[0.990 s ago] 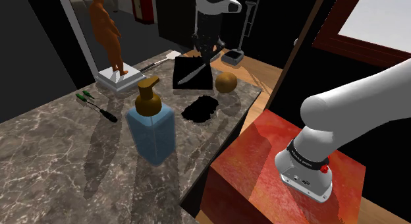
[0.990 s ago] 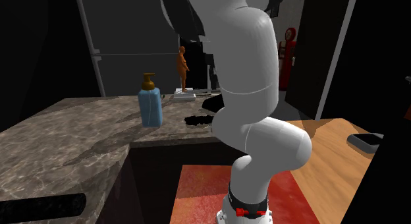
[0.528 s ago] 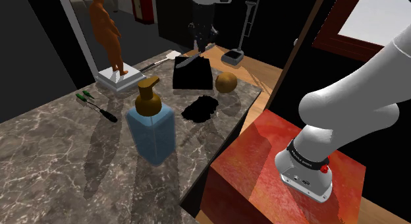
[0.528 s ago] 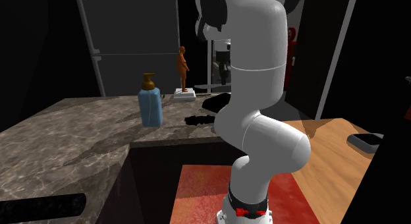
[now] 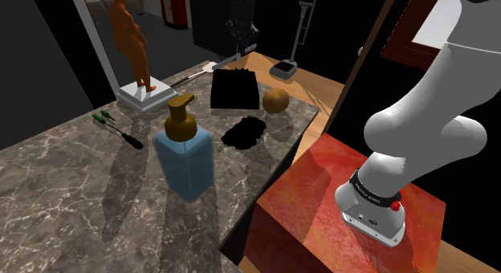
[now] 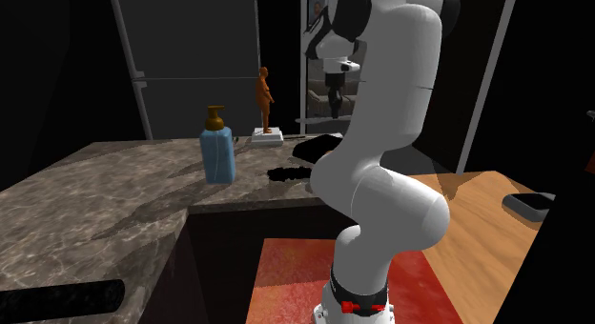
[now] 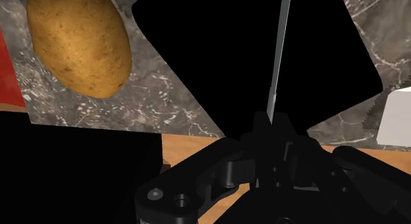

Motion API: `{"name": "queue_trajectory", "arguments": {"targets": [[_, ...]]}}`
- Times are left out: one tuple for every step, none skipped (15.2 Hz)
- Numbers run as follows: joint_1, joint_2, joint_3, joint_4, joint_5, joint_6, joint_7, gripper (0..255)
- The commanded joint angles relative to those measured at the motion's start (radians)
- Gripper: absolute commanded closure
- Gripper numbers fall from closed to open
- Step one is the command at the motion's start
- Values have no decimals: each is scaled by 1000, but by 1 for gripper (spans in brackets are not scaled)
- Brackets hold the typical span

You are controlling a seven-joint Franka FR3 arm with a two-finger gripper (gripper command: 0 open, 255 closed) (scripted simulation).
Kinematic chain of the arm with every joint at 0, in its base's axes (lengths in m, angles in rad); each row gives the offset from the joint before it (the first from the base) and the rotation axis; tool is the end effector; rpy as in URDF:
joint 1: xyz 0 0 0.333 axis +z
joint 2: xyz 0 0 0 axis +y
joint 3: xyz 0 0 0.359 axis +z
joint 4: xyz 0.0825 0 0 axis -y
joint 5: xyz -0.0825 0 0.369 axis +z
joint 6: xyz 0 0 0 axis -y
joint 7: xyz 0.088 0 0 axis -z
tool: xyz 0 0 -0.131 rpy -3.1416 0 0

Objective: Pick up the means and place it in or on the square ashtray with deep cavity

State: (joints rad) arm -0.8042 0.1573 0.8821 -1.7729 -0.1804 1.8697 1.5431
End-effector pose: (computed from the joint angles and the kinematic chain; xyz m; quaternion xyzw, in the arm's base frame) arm 0.5843 0.0015 0.5174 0.7588 -0.6508 0.0183 0.0178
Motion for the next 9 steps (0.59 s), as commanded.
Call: {"name": "queue_trajectory", "arguments": {"targets": [[4, 17, -4, -5, -15, 16, 6, 255], [4, 20, -5, -16, -18, 29, 8, 255], [5, 23, -6, -27, -22, 41, 11, 255], [5, 27, -7, -37, -25, 53, 14, 255], [6, 30, -8, -47, -29, 65, 17, 255], [7, 35, -9, -57, -33, 78, 20, 255], [8, 39, -10, -66, -38, 90, 24, 255], [9, 43, -12, -75, -43, 101, 27, 255], [10, 48, -13, -84, -48, 113, 31, 255]]}}
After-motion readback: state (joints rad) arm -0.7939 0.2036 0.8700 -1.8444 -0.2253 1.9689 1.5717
